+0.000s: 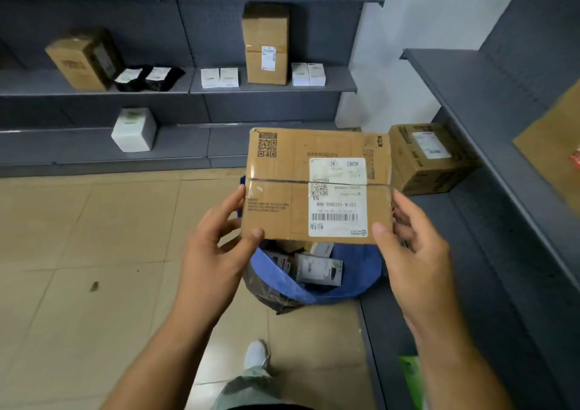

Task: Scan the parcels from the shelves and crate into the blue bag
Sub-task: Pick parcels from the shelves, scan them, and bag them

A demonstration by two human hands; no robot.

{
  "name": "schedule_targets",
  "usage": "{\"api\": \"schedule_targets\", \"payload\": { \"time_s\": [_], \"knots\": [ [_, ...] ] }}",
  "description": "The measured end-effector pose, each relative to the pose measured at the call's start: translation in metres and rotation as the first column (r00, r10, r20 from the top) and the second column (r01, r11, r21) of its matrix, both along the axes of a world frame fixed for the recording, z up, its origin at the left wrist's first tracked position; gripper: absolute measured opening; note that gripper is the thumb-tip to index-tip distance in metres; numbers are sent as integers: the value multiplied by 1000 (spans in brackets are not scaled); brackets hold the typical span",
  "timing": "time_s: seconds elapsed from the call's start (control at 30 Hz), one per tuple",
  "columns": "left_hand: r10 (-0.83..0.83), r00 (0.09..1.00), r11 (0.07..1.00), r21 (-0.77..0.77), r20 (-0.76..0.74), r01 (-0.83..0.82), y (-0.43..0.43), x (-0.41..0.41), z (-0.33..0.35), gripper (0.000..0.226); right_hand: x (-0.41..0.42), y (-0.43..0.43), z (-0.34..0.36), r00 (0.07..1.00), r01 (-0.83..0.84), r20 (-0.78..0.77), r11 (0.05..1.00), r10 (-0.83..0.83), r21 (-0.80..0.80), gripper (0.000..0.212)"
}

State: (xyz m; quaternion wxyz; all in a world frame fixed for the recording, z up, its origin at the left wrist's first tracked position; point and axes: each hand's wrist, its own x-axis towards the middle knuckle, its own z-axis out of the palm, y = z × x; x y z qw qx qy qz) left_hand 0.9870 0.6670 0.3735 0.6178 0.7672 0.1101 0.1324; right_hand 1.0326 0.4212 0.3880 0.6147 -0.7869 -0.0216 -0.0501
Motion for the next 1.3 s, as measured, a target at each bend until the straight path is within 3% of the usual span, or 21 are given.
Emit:
{"api": "schedule_targets", "payload": {
  "time_s": [0.13,0.27,0.43,0.67,0.83,1.07,1.2,1.3],
  "knots": [
    [-66,997,998,-21,42,67,25,65,1,61,51,24,0,994,97,48,994,-95,-46,54],
    [-115,993,993,0,12,115,31,119,-24,61,93,32,-32,989,149,-13,988,-150,-50,51],
    [-227,948,974,-52,-225,221,4,151,-111,55,132,11,-130,940,199,-268,977,-211,-72,52],
    [-165,812,986,-78,-560,147,-29,157,-226,52,144,-20,-259,826,132,-528,979,-196,-157,49],
    [-116,715,993,-73,-690,91,-43,175,-281,53,164,-29,-325,749,34,-646,982,-150,-188,50],
    [-144,737,987,-43,-660,155,-35,216,-310,88,217,-24,-352,775,-51,-632,997,5,-55,57],
    [-4,795,994,83,-606,68,-38,241,-285,78,233,-19,-338,803,-41,-595,999,31,-3,56],
    [-16,855,992,101,-519,80,-43,244,-242,69,240,-12,-308,840,-35,-539,999,52,42,53]
  ]
}}
